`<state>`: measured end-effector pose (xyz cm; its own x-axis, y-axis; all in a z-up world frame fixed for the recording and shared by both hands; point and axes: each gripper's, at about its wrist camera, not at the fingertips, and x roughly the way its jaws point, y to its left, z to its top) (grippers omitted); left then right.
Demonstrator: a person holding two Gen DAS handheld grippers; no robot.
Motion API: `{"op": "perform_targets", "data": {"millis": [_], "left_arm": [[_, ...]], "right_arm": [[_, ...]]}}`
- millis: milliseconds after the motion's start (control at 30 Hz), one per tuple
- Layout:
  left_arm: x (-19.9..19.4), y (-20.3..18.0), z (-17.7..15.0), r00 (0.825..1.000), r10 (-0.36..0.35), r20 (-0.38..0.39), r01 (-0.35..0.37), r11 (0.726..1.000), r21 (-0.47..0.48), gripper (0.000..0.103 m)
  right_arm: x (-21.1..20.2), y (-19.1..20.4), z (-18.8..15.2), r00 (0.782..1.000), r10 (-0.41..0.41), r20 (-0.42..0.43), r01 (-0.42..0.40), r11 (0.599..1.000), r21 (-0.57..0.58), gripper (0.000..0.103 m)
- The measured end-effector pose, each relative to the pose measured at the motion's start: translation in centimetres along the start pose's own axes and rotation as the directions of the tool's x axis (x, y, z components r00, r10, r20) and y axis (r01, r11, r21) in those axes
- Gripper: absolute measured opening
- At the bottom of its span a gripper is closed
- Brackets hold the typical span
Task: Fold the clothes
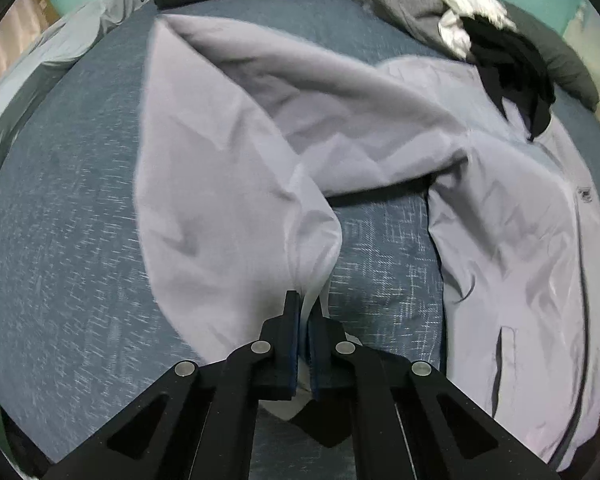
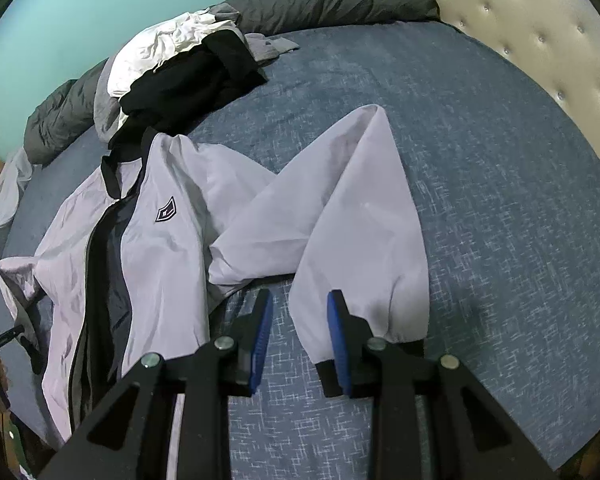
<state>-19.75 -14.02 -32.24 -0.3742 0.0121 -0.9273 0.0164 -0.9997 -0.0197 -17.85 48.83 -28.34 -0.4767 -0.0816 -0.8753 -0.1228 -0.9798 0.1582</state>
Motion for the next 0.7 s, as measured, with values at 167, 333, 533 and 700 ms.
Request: {"op": "perform_targets", "data": {"millis": [167,333,533,700], "left_arm": [[-3.3,6.5,-0.3,0.997,0.056,0.044,-0.055,0.998,-0.034,0.003],[-5.9,15.6,0.1,0.987,0.156,0.049,-0.148,0.978,-0.144,0.003],[-7.1,21.8,0.7,0.979,0.204,0.031,-0.189,0.947,-0.259,0.011],[-7.7,23.6,0.5,0.970,0.237,0.044,-0.213,0.926,-0.312,0.025]], "right_arm": [[-0.6,0.7,0.1,1.000,-0.006,0.003,0.006,0.999,-0.040,0.028],[-1.2,0.4,0.2,1.000,-0.016,0.003,0.016,1.000,-0.018,0.028],[-1.8,-0.1,-0.8,0.999,-0.043,-0.015,0.043,0.999,-0.007,0.028],[-1.9,-1.9,-1.4,0.996,-0.078,-0.043,0.079,0.997,0.015,0.028]]}}
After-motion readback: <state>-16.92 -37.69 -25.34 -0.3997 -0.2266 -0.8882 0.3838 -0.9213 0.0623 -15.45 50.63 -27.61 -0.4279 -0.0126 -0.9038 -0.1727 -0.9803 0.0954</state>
